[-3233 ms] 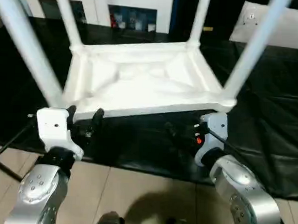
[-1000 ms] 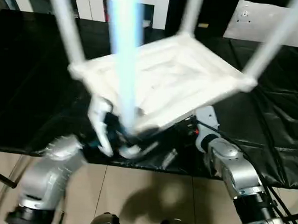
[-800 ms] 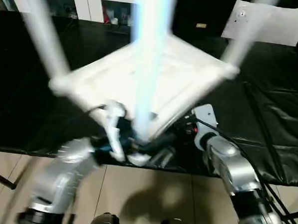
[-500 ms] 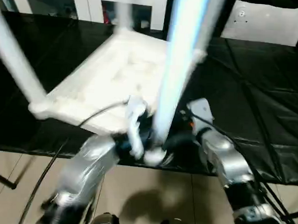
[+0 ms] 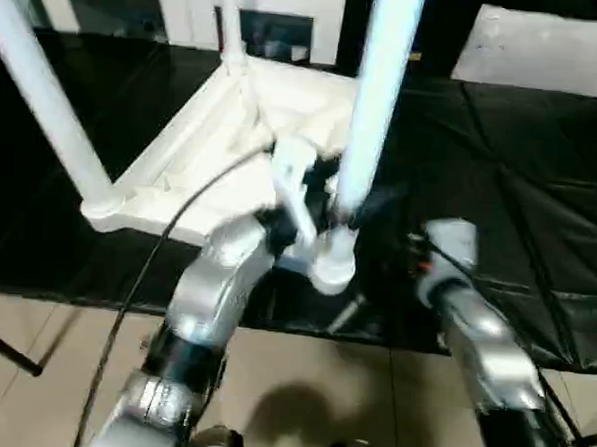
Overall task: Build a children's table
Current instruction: Rotate table base, then move to table
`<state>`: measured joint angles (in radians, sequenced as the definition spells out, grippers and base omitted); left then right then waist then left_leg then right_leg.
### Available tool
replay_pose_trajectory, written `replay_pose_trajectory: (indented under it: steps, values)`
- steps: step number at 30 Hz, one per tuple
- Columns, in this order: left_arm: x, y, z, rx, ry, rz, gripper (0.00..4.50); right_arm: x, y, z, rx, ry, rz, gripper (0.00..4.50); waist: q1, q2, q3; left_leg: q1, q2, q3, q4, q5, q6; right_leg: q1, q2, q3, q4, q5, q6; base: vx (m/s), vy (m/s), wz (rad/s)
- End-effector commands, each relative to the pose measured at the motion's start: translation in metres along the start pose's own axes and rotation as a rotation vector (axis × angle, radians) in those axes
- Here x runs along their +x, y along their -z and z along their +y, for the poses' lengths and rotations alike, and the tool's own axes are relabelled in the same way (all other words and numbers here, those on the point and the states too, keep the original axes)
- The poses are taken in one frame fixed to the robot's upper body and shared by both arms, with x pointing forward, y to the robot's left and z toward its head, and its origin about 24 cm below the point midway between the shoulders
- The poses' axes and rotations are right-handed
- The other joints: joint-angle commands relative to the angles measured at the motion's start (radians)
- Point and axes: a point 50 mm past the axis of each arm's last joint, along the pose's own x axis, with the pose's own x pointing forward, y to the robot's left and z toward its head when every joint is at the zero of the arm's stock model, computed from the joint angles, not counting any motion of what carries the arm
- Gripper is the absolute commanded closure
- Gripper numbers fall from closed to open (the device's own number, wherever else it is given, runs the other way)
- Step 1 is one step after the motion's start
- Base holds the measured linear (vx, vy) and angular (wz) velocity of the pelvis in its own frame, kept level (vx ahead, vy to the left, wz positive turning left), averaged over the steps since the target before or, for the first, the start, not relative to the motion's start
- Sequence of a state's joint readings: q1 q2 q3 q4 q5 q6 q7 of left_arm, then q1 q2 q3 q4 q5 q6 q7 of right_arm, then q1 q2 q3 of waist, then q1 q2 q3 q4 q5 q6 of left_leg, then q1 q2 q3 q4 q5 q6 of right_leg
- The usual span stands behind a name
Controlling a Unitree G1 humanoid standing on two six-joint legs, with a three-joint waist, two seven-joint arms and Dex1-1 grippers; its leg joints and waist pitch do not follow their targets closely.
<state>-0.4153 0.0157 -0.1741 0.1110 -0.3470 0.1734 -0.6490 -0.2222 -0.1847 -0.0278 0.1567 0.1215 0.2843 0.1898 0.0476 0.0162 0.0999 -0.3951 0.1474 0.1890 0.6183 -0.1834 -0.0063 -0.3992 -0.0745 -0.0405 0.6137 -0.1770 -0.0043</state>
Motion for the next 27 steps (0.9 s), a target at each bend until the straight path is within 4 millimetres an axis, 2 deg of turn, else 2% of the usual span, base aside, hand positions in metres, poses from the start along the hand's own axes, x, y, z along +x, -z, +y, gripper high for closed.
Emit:
replay_pose_trajectory:
  steps: [1, 3, 5, 6, 7, 10, 11, 12, 13, 14, 16, 17, 18, 20, 21, 22, 23, 24, 25, 26, 27]
  values:
    - [-0.006, 0.003, -0.002, 0.009, -0.005, 0.019, 0.01, -0.005, -0.009, 0.003, 0.011, -0.037, -0.032, 0.00, 0.004, -0.016, -0.088, 0.019, 0.078, -0.032, -0.081, -0.191, 0.041, 0.050, -0.078, 0.047, -0.073, -0.194, -0.221, 0.000, 0.000, 0.00]
    - [-0.022, 0.010, -0.001, -0.017, -0.063, 0.045, 0.01, -0.011, -0.016, 0.004, 0.026, -0.048, -0.071, 0.00, 0.002, -0.008, -0.087, 0.024, 0.082, -0.033, -0.084, -0.233, 0.027, 0.042, -0.077, 0.047, -0.079, -0.278, -0.202, 0.000, 0.000, 0.00]
    - [-0.032, 0.013, 0.000, -0.022, -0.091, 0.064, 0.01, -0.015, -0.019, 0.005, 0.025, -0.052, -0.082, 0.00, 0.000, -0.007, -0.085, 0.028, 0.080, -0.033, -0.086, -0.266, 0.008, 0.035, -0.072, 0.045, -0.084, -0.333, -0.185, 0.000, 0.000, 0.00]
    - [-0.046, 0.015, -0.003, -0.029, -0.114, 0.079, 0.01, -0.020, -0.024, 0.010, 0.028, -0.083, -0.109, 0.00, 0.000, -0.004, -0.087, 0.030, 0.083, -0.036, -0.087, -0.284, -0.006, 0.035, -0.074, 0.045, -0.083, -0.350, -0.175, 0.000, 0.000, 0.00]
    - [-0.060, 0.017, -0.005, -0.041, -0.148, 0.091, 0.01, -0.026, -0.030, 0.016, 0.044, -0.108, -0.136, 0.00, -0.002, -0.005, -0.082, 0.023, 0.086, -0.038, -0.093, -0.288, -0.009, 0.035, -0.073, 0.046, -0.083, -0.342, -0.167, 0.000, 0.000, 0.00]
    - [-0.078, 0.017, -0.008, -0.046, -0.193, 0.103, 0.01, -0.033, -0.037, 0.022, 0.052, -0.131, -0.168, 0.00, -0.007, -0.007, -0.082, 0.029, 0.082, -0.038, -0.095, -0.336, -0.024, 0.028, -0.069, 0.045, -0.086, -0.394, -0.145, 0.000, 0.000, 0.00]
    - [-0.087, 0.018, -0.010, -0.039, -0.224, 0.116, 0.01, -0.037, -0.039, 0.023, 0.055, -0.137, -0.180, 0.00, -0.011, -0.005, -0.076, 0.028, 0.080, -0.038, -0.097, -0.358, -0.032, 0.023, -0.068, 0.046, -0.094, -0.438, -0.127, 0.000, 0.000, 0.00]
    - [-0.095, 0.018, -0.010, -0.039, -0.254, 0.123, 0.01, -0.039, -0.040, 0.023, 0.058, -0.137, -0.185, 0.00, -0.010, 0.000, -0.075, 0.035, 0.081, -0.039, -0.097, -0.383, -0.043, 0.017, -0.069, 0.047, -0.098, -0.460, -0.116, 0.000, 0.000, 0.00]
    - [-0.104, 0.017, -0.011, -0.038, -0.291, 0.132, 0.01, -0.042, -0.041, 0.024, 0.058, -0.137, -0.187, 0.00, -0.011, -0.001, -0.075, 0.035, 0.081, -0.041, -0.098, -0.395, -0.047, 0.016, -0.069, 0.047, -0.099, -0.465, -0.112, 0.000, 0.000, 0.00]
    - [-0.104, 0.017, -0.011, -0.038, -0.291, 0.132, 0.01, -0.042, -0.041, 0.024, 0.058, -0.137, -0.187, 0.00, -0.014, -0.001, -0.072, 0.033, 0.080, -0.043, -0.101, -0.414, -0.055, 0.016, -0.066, 0.046, -0.100, -0.478, -0.101, 0.000, 0.000, 0.00]
    - [-0.128, 0.014, -0.007, -0.025, -0.441, 0.159, 0.01, -0.048, -0.040, 0.031, 0.074, -0.174, -0.140, 0.00, -0.017, -0.001, -0.071, 0.032, 0.077, -0.045, -0.103, -0.435, -0.065, 0.015, -0.065, 0.044, -0.102, -0.502, -0.084, 0.000, 0.000, 0.00]
    - [-0.128, 0.014, -0.007, -0.025, -0.441, 0.159, 0.01, -0.048, -0.040, 0.031, 0.074, -0.174, -0.140, 0.00, -0.017, -0.001, -0.072, 0.034, 0.077, -0.047, -0.102, -0.443, -0.070, 0.014, -0.065, 0.045, -0.103, -0.504, -0.075, 0.000, 0.000, 0.00]
    - [-0.138, 0.010, -0.003, 0.030, -0.545, 0.182, 0.01, -0.052, -0.041, 0.040, 0.078, -0.226, -0.123, 0.00, -0.019, -0.004, -0.068, 0.036, 0.074, -0.047, -0.101, -0.462, -0.072, 0.009, -0.064, 0.045, -0.108, -0.537, -0.060, 0.000, 0.000, 0.00]
    - [-0.140, 0.007, 0.000, 0.055, -0.577, 0.171, 0.01, -0.053, -0.042, 0.043, 0.073, -0.246, -0.129, 0.00, -0.019, -0.006, -0.068, 0.039, 0.072, -0.051, -0.099, -0.477, -0.077, 0.005, -0.066, 0.044, -0.116, -0.583, -0.036, 0.000, 0.000, 0.00]
    - [-0.139, -0.002, 0.009, 0.109, -0.674, 0.138, 0.01, -0.053, -0.041, 0.047, 0.063, -0.252, -0.133, 0.00, -0.020, -0.007, -0.065, 0.042, 0.071, -0.052, -0.099, -0.497, -0.084, 0.000, -0.065, 0.042, -0.121, -0.611, -0.023, 0.000, 0.000, 0.00]
    - [-0.135, -0.010, 0.016, 0.152, -0.753, 0.106, 0.01, -0.051, -0.039, 0.048, 0.059, -0.245, -0.132, 0.00, -0.020, -0.010, -0.064, 0.052, 0.071, -0.052, -0.096, -0.530, -0.093, -0.007, -0.063, 0.040, -0.127, -0.638, -0.014, 0.000, 0.000, 0.00]
    - [-0.135, -0.010, 0.016, 0.152, -0.753, 0.106, 0.01, -0.051, -0.039, 0.048, 0.059, -0.245, -0.132, 0.00, -0.021, -0.006, -0.060, 0.064, 0.070, -0.054, -0.095, -0.579, -0.102, -0.012, -0.060, 0.034, -0.131, -0.677, -0.005, 0.000, 0.000, 0.00]
    - [-0.132, -0.017, 0.021, 0.173, -0.805, 0.079, 0.01, -0.049, -0.038, 0.047, 0.061, -0.232, -0.135, 0.00, -0.024, -0.005, -0.056, 0.085, 0.067, -0.060, -0.091, -0.662, -0.113, -0.014, -0.057, 0.020, -0.142, -0.750, 0.014, 0.000, 0.000, 0.00]
    - [-0.130, -0.019, 0.023, 0.168, -0.828, 0.063, 0.01, -0.047, -0.038, 0.047, 0.063, -0.226, -0.136, 0.00, -0.028, -0.002, -0.054, 0.092, 0.065, -0.066, -0.092, -0.701, -0.117, -0.008, -0.054, 0.008, -0.147, -0.771, 0.021, 0.000, 0.000, 0.00]
    - [-0.129, -0.021, 0.025, 0.171, -0.841, 0.062, 0.01, -0.047, -0.038, 0.048, 0.065, -0.225, -0.136, 0.00, -0.042, 0.007, -0.044, 0.099, 0.068, -0.077, -0.104, -0.797, -0.126, 0.008, -0.036, -0.025, -0.157, -0.764, 0.032, 0.000, 0.000, 0.00]
    - [-0.127, -0.022, 0.025, 0.175, -0.840, 0.054, 0.01, -0.046, -0.039, 0.048, 0.064, -0.225, -0.138, 0.00, -0.051, 0.031, -0.027, 0.082, 0.093, -0.075, -0.180, -0.974, -0.141, 0.053, 0.013, -0.084, -0.101, -0.640, 0.012, 0.000, 0.000, 0.00]
